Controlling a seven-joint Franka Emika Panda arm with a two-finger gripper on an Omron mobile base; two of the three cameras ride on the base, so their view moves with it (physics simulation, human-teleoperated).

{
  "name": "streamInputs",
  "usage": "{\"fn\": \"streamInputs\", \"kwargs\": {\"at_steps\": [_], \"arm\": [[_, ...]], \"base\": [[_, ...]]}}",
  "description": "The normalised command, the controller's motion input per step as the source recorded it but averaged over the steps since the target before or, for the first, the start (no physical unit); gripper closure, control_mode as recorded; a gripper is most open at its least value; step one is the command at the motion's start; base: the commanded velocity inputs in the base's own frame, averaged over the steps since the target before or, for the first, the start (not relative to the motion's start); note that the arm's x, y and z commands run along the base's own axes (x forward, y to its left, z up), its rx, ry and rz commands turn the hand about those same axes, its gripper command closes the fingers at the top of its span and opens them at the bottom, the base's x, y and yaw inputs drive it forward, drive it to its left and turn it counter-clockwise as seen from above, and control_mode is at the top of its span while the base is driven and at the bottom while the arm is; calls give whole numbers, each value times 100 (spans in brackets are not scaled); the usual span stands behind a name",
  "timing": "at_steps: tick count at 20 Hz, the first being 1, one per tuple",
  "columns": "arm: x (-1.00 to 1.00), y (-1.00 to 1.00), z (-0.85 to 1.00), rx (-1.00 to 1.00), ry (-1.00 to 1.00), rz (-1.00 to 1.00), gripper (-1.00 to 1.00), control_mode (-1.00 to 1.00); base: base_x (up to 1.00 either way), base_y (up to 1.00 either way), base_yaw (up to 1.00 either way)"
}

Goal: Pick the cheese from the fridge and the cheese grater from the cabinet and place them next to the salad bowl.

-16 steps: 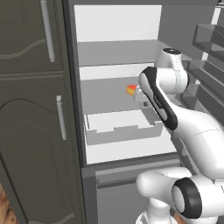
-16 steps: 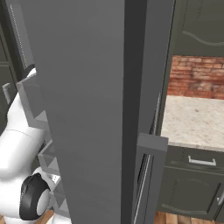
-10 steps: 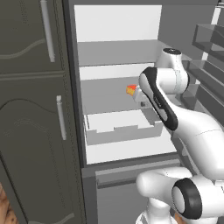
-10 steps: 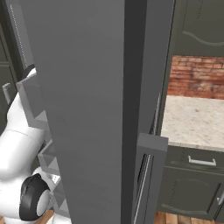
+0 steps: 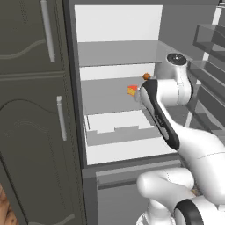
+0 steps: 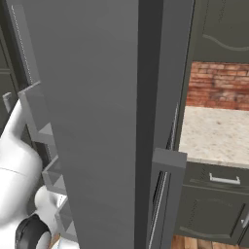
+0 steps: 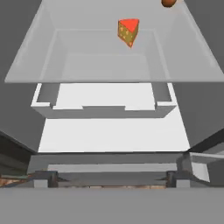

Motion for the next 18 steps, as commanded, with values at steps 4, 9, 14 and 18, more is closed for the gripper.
{"fn": "streamInputs", "kwargs": {"at_steps": [4, 9, 14, 18], "arm": [[-2, -4, 0, -3, -49, -1, -100, -100], [10, -16, -1, 0, -11, 0, -100, -100], [20, -3, -5, -1, -1, 1, -100, -100], [31, -13, -2, 0, -1, 0, -100, -100]], "base": [[0, 0, 0], [0, 0, 0], [0, 0, 0], [0, 0, 0]]}}
